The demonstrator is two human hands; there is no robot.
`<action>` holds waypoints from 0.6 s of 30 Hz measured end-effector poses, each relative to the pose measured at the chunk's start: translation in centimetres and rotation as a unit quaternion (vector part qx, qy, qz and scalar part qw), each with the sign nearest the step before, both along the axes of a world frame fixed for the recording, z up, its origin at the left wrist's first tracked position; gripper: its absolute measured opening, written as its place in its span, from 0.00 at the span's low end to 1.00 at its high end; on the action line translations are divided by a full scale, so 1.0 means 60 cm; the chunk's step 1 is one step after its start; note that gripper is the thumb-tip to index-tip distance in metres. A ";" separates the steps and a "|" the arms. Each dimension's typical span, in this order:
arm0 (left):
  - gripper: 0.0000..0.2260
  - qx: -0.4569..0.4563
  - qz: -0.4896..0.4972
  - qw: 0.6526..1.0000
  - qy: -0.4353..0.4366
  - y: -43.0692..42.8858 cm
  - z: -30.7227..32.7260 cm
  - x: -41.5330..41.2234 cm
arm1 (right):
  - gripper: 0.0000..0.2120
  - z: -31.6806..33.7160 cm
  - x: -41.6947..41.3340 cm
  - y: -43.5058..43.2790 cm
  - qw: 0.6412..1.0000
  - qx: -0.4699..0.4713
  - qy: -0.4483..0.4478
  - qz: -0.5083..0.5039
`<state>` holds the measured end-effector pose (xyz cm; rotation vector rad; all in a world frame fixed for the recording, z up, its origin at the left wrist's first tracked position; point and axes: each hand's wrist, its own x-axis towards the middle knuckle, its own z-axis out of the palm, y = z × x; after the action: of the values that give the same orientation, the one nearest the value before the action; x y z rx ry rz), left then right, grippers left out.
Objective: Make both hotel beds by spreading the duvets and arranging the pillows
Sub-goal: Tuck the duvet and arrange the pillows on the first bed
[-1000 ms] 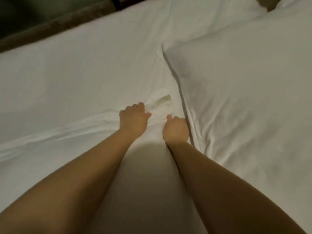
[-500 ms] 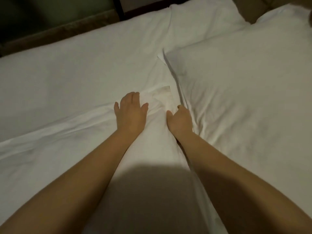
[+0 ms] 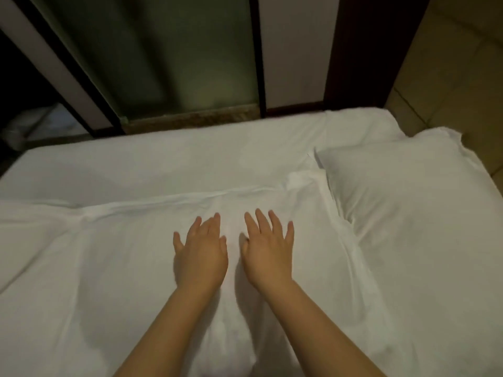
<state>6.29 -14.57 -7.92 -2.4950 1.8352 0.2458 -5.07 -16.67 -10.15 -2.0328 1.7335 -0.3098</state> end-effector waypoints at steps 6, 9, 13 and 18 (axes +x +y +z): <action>0.23 -0.009 0.019 0.999 0.030 0.172 0.046 0.145 | 0.26 0.057 0.120 0.141 0.997 -0.029 0.061 0.029; 0.23 -0.005 0.006 1.000 0.030 0.249 0.051 0.239 | 0.26 0.081 0.230 0.215 0.995 -0.057 0.077 0.029; 0.24 0.000 -0.012 1.000 0.012 0.331 0.071 0.379 | 0.26 0.099 0.405 0.304 0.994 -0.058 0.068 0.064; 0.24 -0.002 0.010 1.000 -0.005 0.389 0.089 0.527 | 0.27 0.119 0.558 0.351 0.991 -0.067 0.064 0.101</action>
<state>37.92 8.78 -2.55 -2.5139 1.8081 0.2294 28.39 4.37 -3.00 -2.3503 1.5976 -0.2410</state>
